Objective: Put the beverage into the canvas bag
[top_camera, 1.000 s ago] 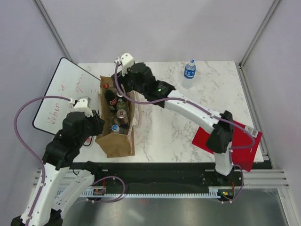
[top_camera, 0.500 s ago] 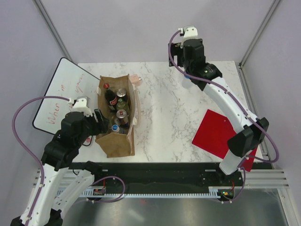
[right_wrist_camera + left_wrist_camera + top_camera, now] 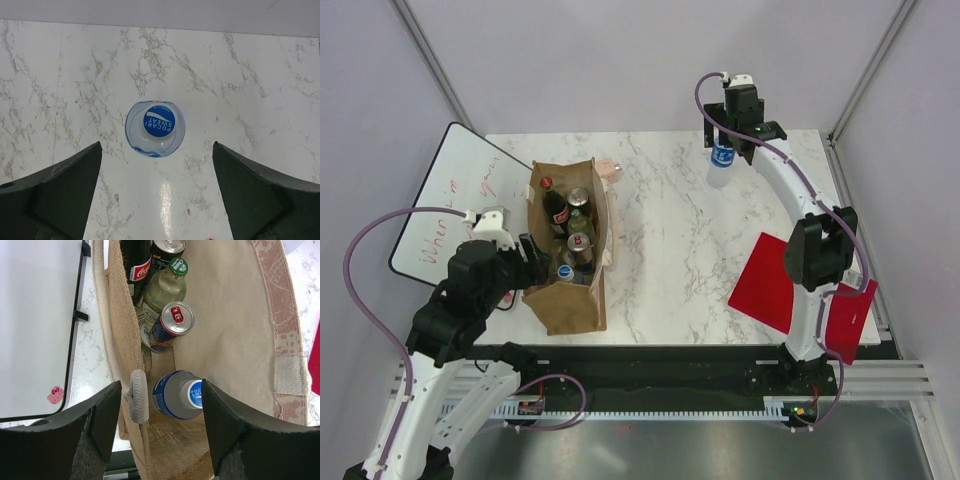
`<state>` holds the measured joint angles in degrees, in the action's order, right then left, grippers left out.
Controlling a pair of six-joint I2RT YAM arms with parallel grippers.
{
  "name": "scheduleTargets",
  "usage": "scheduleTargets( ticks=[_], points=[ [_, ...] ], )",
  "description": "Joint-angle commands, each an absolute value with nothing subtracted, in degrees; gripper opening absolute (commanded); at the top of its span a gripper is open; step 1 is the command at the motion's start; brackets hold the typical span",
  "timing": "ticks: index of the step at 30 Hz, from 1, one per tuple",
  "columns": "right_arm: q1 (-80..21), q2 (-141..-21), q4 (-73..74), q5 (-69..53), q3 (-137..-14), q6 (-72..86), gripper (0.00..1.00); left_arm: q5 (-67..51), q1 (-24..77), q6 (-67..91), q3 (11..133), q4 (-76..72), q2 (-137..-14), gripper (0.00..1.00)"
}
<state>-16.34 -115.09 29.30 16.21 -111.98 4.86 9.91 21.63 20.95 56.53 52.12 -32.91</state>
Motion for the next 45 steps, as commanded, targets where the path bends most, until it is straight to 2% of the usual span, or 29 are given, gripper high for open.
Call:
scheduleTargets(
  ticks=[1,9,15,18,21,22,24,25,26,27,28,29,31,37,45],
  points=[
    [-15.4,-118.8,28.9,13.6,-116.2,3.7,0.98,11.2,21.7,20.1,56.4,49.9,-32.6,0.71],
    [-13.3,-124.4,27.5,9.7,-118.7,3.3,0.96,11.2,21.7,20.4,56.1,49.8,-33.8,0.67],
    [-13.3,-127.1,26.8,8.1,-119.6,2.3,0.9,11.2,21.7,21.1,56.2,49.7,-33.0,0.65],
    [-13.3,-127.1,27.2,8.1,-119.4,2.4,0.83,10.6,21.7,20.7,56.8,50.1,-33.3,0.61],
    [-13.2,-126.0,27.8,8.2,-119.2,2.6,0.61,10.3,21.7,20.7,57.0,50.4,-33.6,0.55],
    [-13.3,-124.8,27.9,7.9,-119.1,2.6,0.51,10.1,21.7,20.7,57.0,50.4,-33.6,0.52],
    [-13.5,-123.2,28.5,7.3,-119.0,2.6,0.42,10.0,21.7,20.7,57.0,50.6,-33.9,0.42],
    [-13.9,-121.2,28.9,7.2,-119.1,2.5,0.35,9.8,21.7,20.7,57.0,50.7,-34.1,0.37],
    [-14.2,-120.2,29.8,7.4,-119.2,2.4,0.31,9.8,21.8,20.7,57.3,50.7,-34.4,0.26],
    [-14.5,-119.0,30.5,7.4,-120.0,2.3,0.27,9.7,21.7,20.7,57.3,50.7,-34.5,0.2],
    [-15.6,-116.8,31.5,7.4,-120.8,1.7,0.17,9.5,21.7,20.7,57.4,50.6,-34.7,0.14],
    [-16.3,-115.8,34.0,7.2,-123.4,1.1,0.1,9.4,21.7,20.8,57.4,50.5,-34.7,0.04],
    [-18.8,-112.8,36.8,7.0,-126.7,0.5,0.0,9.3,21.7,20.8,57.5,50.4,-34.8,0.02],
    [-26.6,-103.0,39.5,3.9,-131.1,-0.7,0.0,9.5,21.7,20.7,57.4,50.1,-34.4,0.02],
    [-33.3,-90.3,29.4,-7.6,-120.9,6.2,0.0,9.1,21.7,21.4,57.0,49.7,-33.8,0.02]
  ],
)
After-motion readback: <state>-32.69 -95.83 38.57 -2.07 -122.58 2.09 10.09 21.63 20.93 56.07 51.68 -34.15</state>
